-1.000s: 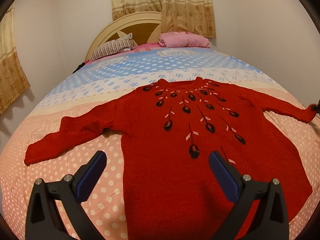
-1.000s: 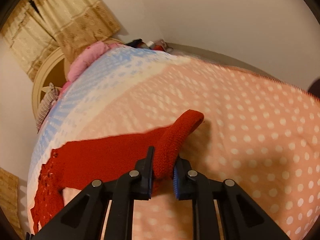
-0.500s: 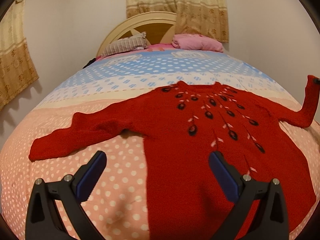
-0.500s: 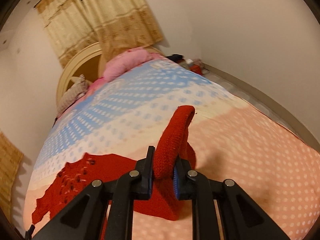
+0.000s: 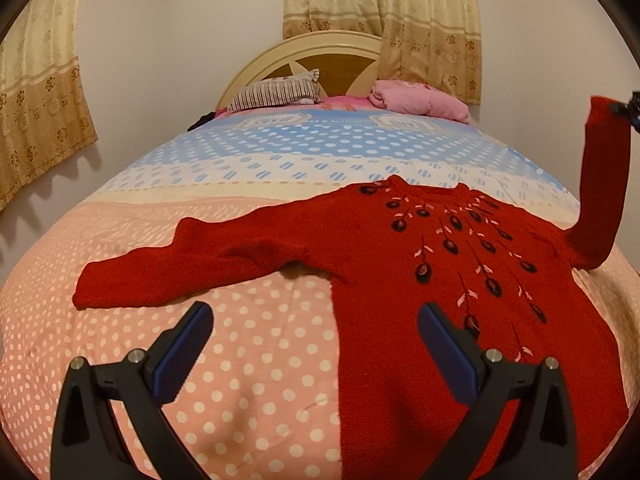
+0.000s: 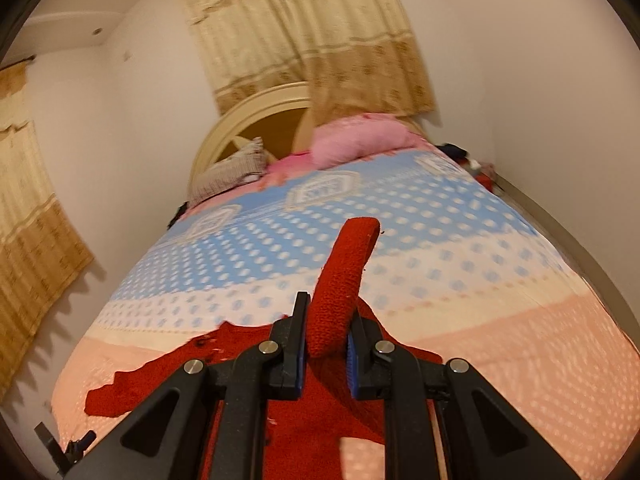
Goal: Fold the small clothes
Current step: 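Carry the held sleeve across the sweater body with the right gripper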
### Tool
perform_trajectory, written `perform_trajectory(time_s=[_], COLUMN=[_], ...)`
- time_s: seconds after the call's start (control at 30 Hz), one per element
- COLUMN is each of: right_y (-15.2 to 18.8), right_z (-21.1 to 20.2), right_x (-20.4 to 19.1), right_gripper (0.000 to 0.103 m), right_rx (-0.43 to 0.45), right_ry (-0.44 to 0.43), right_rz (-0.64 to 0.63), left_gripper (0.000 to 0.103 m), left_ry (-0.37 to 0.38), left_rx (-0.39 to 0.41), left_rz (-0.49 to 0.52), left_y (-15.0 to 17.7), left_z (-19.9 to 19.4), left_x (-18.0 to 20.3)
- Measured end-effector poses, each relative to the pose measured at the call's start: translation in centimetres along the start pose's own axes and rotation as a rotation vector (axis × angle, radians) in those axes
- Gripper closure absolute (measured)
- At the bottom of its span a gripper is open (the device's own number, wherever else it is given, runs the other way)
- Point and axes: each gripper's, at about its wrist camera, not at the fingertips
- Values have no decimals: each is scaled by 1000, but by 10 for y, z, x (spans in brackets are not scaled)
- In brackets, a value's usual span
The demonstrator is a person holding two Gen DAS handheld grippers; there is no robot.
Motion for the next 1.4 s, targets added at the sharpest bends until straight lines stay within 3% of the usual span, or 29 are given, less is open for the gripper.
perform_trajectory(time_s=[0.37,0.67,0.97,1.13,1.27,1.33,1.37,1.4], right_y=[11,45,116,167,211,235,243,250], right_z=[26,58,114,155,188,203,205,204], right_x=[-79,-143,-189,-191,-185,-178,-177,-172], right_gripper=[88,88,88,88,86,65,38,27], right_rx=[-30,-93,-193,-264,-380,-479,-510,-533], right_ry=[-109,-200,-216,-191,-250,-289,-297,-307], right_rz=[-65,-123,-207,-242,-227,-206,-202,-202], left_gripper=[0,0,0,0,0,0,0,0], left_ry=[-6,-23,-45,-48,-48,-40,-37,-32], left_rx=[-5,-10,-17,-20,-29,-38,-38,-36], left_rz=[-31,-53,-89,-96,-93,-92,-93,-92], left_y=[3,5,7,8,10,13,14,15], left_z=[2,5,8,10,15,18,19,20], left_x=[-18,-32,-49,-52,-51,-52,-52,-52])
Point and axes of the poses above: each gripper's, at about its wrist camera, not at the fingertips, and z roughly the way its jaws point, x to its right, y to its underside, and after that the axes turned 15 degrees about z, right-handed
